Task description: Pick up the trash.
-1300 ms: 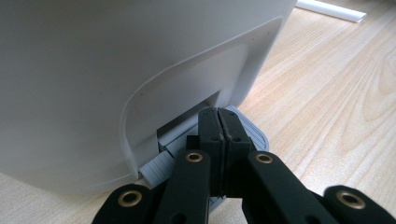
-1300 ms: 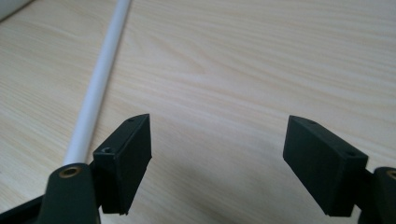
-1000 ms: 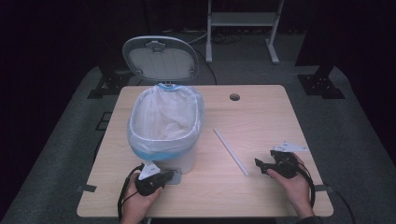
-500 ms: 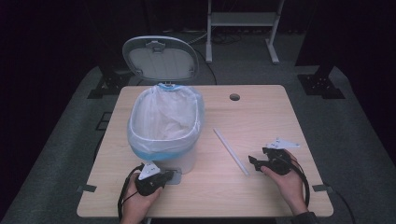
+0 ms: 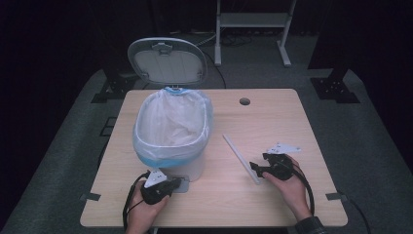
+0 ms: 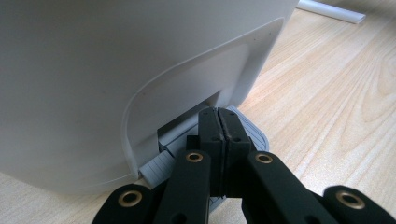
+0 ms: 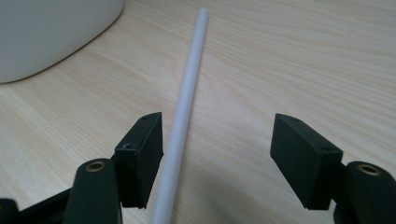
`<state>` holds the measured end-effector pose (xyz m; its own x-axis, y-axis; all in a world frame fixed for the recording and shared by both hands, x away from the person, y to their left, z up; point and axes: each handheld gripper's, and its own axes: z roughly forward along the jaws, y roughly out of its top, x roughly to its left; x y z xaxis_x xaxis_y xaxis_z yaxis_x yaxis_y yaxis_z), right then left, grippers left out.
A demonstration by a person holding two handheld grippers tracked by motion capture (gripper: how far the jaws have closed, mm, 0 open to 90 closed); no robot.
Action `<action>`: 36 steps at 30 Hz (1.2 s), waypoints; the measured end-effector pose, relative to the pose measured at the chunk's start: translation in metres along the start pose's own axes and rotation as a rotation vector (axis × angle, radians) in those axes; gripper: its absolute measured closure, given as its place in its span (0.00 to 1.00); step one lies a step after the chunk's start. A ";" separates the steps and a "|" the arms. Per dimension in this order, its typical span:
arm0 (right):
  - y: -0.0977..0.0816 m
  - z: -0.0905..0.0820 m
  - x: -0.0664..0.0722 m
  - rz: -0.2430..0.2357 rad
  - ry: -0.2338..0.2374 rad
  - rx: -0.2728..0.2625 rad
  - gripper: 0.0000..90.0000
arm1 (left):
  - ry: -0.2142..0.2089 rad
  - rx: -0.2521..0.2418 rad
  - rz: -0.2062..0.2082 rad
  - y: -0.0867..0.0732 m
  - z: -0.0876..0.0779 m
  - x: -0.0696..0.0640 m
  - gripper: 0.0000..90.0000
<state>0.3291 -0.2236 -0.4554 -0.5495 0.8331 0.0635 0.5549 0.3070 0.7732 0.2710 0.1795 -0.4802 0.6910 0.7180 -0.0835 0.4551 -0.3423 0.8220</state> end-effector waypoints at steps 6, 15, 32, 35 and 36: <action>0.003 0.007 0.004 -0.005 0.011 0.007 0.37 | 0.000 0.000 0.000 0.000 0.000 0.000 0.99; 0.007 0.020 0.011 -0.022 0.027 0.022 0.38 | -0.001 0.000 -0.001 0.000 0.000 0.000 0.99; 0.010 0.041 0.019 -0.035 0.034 0.044 0.40 | 0.000 0.000 -0.001 0.000 0.000 0.000 0.99; 0.009 0.043 0.019 -0.038 0.031 0.052 0.40 | -0.001 0.000 -0.001 0.000 0.000 0.000 0.99; 0.009 0.044 0.019 -0.039 0.030 0.056 0.40 | -0.002 0.000 -0.002 0.000 0.000 0.000 0.99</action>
<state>0.3509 -0.1845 -0.4751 -0.5894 0.8060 0.0542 0.5665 0.3646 0.7390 0.2712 0.1798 -0.4801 0.6912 0.7175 -0.0861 0.4565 -0.3411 0.8218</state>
